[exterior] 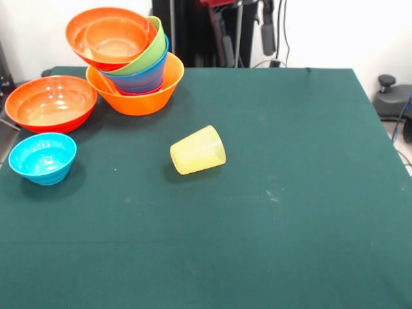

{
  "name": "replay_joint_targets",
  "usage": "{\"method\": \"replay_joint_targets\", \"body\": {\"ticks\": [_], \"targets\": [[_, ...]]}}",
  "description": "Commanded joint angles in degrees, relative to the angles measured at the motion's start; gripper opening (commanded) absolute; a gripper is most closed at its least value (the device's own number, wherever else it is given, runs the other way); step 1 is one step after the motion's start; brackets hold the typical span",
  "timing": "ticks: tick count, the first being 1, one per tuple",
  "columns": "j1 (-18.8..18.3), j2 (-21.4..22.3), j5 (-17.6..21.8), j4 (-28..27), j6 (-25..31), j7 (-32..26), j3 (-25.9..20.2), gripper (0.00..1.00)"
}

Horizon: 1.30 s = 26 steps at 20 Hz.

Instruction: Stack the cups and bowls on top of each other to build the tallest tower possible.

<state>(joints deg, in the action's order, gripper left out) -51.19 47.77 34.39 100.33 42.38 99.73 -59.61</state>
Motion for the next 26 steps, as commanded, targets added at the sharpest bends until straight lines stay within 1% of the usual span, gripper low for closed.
{"method": "replay_joint_targets", "body": {"ticks": [1, 4, 7, 11, 13, 16, 19, 22, 23, 26], "targets": [[0.71, -5.78, 6.95, -3.93, 0.46, -10.70, 5.56, 1.00], [1.08, -4.68, 8.10, -1.75, -1.09, -7.81, 6.34, 1.00], [1.33, -4.46, 10.64, 1.41, -5.50, -3.65, 7.68, 1.00], [2.36, -6.87, 14.70, 3.07, -10.44, -0.87, 10.52, 1.00], [3.17, -8.06, 16.80, 3.09, -12.94, 0.39, 12.16, 1.00], [4.37, -9.54, 18.80, 2.89, -15.36, 1.67, 14.46, 1.00], [6.07, -10.76, 21.44, 2.60, -19.26, 3.84, 17.62, 1.00], [8.06, -9.69, 21.43, 3.12, -20.17, 5.73, 19.96, 1.00], [8.53, -8.65, 20.30, 3.63, -19.46, 5.86, 20.17, 1.00], [9.82, -7.14, 18.58, 4.40, -19.22, 6.15, 21.30, 1.00]]}}
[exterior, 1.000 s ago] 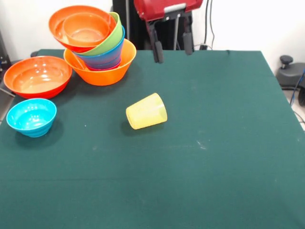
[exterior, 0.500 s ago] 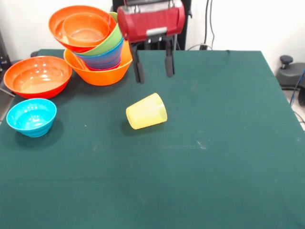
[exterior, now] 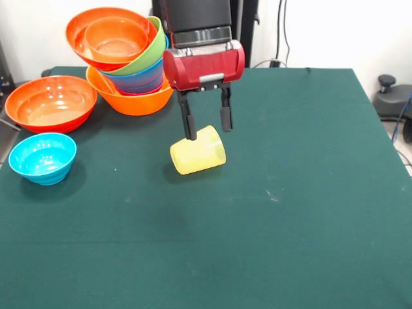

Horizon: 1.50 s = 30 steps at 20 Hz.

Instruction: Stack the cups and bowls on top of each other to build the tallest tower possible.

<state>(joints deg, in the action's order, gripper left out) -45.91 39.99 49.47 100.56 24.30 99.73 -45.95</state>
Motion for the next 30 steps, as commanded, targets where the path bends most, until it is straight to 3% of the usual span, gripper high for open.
{"method": "replay_joint_targets", "body": {"ticks": [1, 8, 12, 16, 30], "targets": [[5.02, 1.16, 2.80, 4.19, -0.69, 5.99, 7.91, 1.00], [7.73, 2.18, 1.66, 2.75, -0.64, 6.00, 10.50, 1.00], [8.69, 0.66, 1.85, 1.45, -1.55, 5.90, 12.05, 1.00], [7.40, -1.88, 0.59, -0.23, -0.51, 3.04, 11.79, 1.00], [11.90, -3.19, 3.12, -3.91, -3.09, 6.32, 18.11, 1.00]]}}
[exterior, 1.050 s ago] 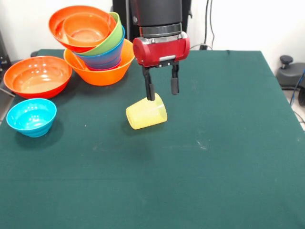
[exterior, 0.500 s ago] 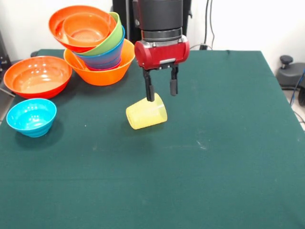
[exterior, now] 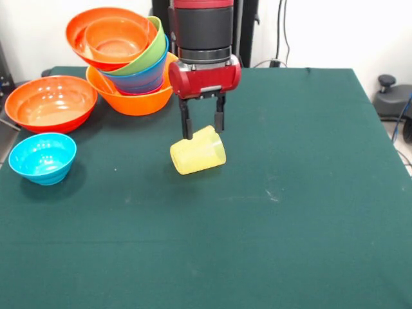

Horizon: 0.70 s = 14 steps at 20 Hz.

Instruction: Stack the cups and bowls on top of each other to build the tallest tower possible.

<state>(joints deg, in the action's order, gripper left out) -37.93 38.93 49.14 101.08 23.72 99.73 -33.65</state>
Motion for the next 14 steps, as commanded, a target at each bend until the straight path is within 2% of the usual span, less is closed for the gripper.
{"method": "replay_joint_targets", "body": {"ticks": [1, 2, 3, 5, 7, 10, 14], "targets": [[7.53, -0.02, 5.21, -4.81, -1.83, 10.48, 9.94, 1.00], [10.00, 1.28, 6.30, -5.06, -1.71, 13.36, 12.82, 1.00], [15.67, 3.94, 9.36, -5.61, -0.73, 20.45, 18.82, 1.00], [22.27, 6.73, 11.31, -5.90, 2.49, 27.52, 25.19, 1.00], [26.41, 7.52, 10.90, -6.18, 4.66, 30.98, 28.99, 1.00], [30.74, 7.57, 9.91, -6.48, 5.53, 33.25, 33.02, 1.00], [32.75, 7.03, 7.90, -6.42, 4.12, 32.15, 35.13, 1.00]]}}
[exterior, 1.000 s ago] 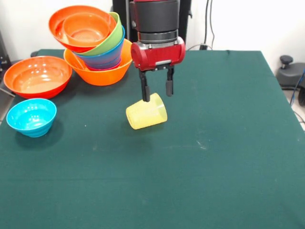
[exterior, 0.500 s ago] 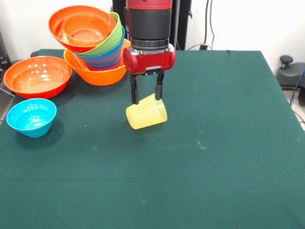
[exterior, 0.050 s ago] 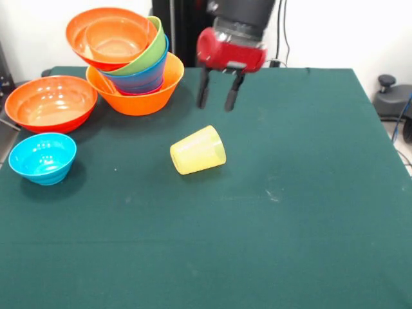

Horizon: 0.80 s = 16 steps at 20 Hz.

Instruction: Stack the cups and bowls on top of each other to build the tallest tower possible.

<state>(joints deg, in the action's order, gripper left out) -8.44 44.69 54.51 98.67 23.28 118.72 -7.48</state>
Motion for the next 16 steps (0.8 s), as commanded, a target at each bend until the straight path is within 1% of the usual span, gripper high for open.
{"method": "replay_joint_targets", "body": {"ticks": [1, 2, 3, 5, 7, 11, 13, 16], "targets": [[3.40, 1.23, 2.14, -4.01, 4.08, 12.69, 9.19, 1.00], [3.45, 1.15, 1.78, -4.24, 3.77, 12.44, 9.32, 1.00], [3.98, 0.74, 2.07, -4.60, 2.59, 13.89, 10.10, 1.00], [3.17, -0.34, 0.07, -5.07, 1.91, 14.75, 10.06, 1.00], [0.73, -1.46, -2.22, -5.19, 1.82, 11.98, 8.05, 1.00], [-5.79, -4.92, -4.26, -5.71, -3.54, 6.50, 2.42, 1.00], [-7.08, -5.77, -3.69, -6.46, -4.42, 4.97, 1.33, 1.00], [-6.77, -6.25, -3.05, -7.35, -4.15, 5.00, 1.75, 1.00]]}}
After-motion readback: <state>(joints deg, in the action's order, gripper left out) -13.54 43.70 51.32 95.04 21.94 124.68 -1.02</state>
